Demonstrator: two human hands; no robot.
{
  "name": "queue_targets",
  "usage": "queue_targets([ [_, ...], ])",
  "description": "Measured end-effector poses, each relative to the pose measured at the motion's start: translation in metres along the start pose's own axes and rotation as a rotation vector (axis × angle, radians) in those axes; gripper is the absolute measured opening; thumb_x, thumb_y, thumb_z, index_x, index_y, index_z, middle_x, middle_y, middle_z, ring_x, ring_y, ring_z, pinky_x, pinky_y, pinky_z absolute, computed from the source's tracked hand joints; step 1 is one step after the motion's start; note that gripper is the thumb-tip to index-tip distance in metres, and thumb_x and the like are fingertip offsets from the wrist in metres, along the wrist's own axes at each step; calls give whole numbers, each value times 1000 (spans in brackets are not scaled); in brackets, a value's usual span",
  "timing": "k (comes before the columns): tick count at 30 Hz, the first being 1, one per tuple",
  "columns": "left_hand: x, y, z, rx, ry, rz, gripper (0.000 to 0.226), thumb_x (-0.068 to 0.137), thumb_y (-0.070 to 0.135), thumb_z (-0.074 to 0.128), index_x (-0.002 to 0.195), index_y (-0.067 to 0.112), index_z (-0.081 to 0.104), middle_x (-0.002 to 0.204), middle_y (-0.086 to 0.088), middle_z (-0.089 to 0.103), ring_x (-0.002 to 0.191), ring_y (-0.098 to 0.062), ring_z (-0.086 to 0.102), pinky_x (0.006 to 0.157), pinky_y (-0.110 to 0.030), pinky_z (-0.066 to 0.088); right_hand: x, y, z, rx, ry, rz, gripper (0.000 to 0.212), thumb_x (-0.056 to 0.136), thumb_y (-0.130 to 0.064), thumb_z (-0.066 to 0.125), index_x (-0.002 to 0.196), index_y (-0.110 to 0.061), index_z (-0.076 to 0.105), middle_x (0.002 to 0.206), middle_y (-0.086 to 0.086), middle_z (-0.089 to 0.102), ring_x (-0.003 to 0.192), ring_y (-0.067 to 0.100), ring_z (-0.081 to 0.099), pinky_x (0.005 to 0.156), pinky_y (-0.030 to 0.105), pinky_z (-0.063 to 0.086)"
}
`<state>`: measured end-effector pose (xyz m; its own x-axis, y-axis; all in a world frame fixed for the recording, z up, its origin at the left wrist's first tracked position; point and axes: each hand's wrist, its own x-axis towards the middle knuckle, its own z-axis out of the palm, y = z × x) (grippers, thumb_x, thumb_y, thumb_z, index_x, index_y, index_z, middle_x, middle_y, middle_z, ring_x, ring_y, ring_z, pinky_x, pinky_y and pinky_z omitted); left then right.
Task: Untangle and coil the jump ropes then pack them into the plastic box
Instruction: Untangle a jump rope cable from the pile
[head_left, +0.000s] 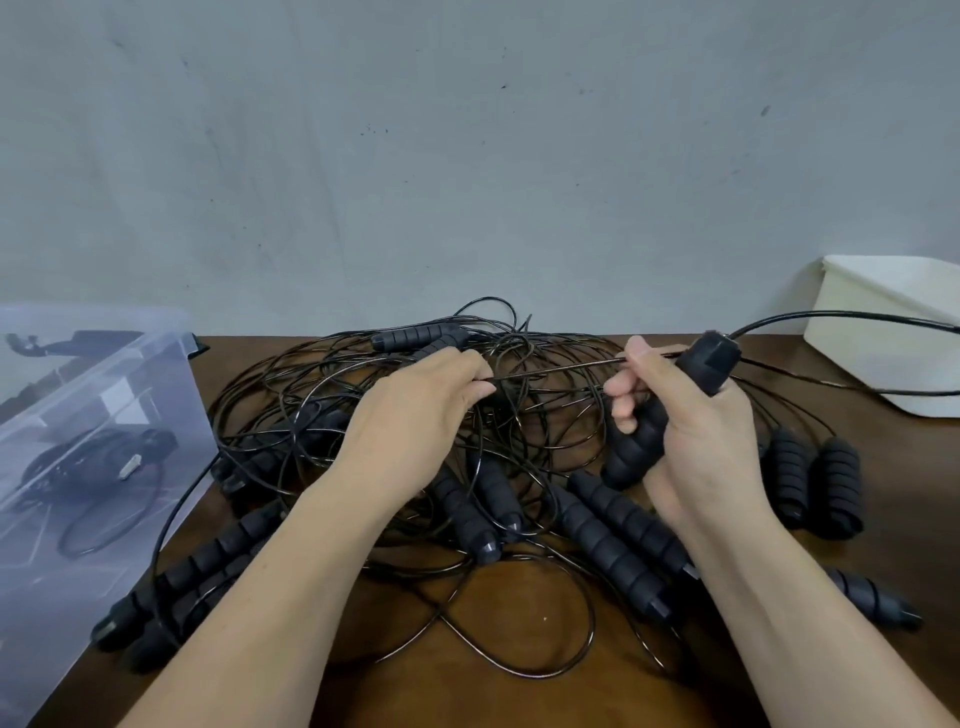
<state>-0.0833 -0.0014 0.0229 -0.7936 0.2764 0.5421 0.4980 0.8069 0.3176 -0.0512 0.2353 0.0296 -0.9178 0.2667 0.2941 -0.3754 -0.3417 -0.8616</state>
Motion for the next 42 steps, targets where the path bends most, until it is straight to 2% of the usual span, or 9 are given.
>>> queue_targets([
  [5,-7,23,14,-27,22,113,19,108,43,44,110,32,59,94,9,53,82,-21,61,68,-44,55,-7,16,10,-143,-114,77,18,93,-20,80,94,-3,74,84,17,76,57,19,56,50,30,44],
  [8,-11,33,23,-69,-15,153,12,106,36,43,105,29,54,92,9,53,81,-20,61,67,-46,54,-10,28,12,-273,-170,62,13,96,-14,79,92,-1,76,79,17,76,60,24,60,52,33,46],
  [12,-14,33,30,-203,-57,118,7,108,27,56,104,22,60,89,8,59,80,-14,59,70,-44,52,-9,28,7,-303,-147,66,17,98,-13,76,87,-2,75,75,17,74,61,26,62,52,33,46],
  [23,-3,17,9,-39,-8,98,21,106,48,45,112,35,60,101,14,55,84,-17,61,71,-44,55,-10,6,7,-128,-101,47,13,98,-10,74,89,-2,71,78,18,75,62,19,67,55,26,49],
  [28,0,-10,-4,17,33,9,17,107,44,48,112,36,63,103,16,59,90,-12,60,78,-43,54,-3,-5,0,-28,-35,16,15,98,-12,73,87,-3,68,77,16,73,64,20,65,57,27,47],
  [33,2,-14,-4,-19,102,-30,16,107,40,51,111,33,64,99,14,58,90,-17,60,78,-44,54,0,-5,0,48,-3,60,17,98,-21,74,93,-6,69,87,18,75,67,20,64,57,28,45],
  [35,0,-2,-1,-56,119,13,19,107,39,50,113,30,66,100,13,60,90,-17,62,77,-44,55,-4,-1,5,-18,-66,97,17,94,-25,77,89,-9,72,91,21,76,63,20,60,53,27,44],
  [39,-8,29,8,-88,53,159,26,106,40,43,116,31,65,104,10,61,90,-19,66,70,-45,56,-17,11,16,-112,-239,164,8,94,-11,77,99,-4,76,87,19,75,60,21,59,50,28,45],
  [42,-11,37,14,-99,53,193,24,110,39,45,117,28,65,104,10,59,84,-17,63,68,-45,55,-16,13,13,-121,-206,149,7,96,-10,76,92,-4,76,79,16,72,61,22,60,52,30,45],
])
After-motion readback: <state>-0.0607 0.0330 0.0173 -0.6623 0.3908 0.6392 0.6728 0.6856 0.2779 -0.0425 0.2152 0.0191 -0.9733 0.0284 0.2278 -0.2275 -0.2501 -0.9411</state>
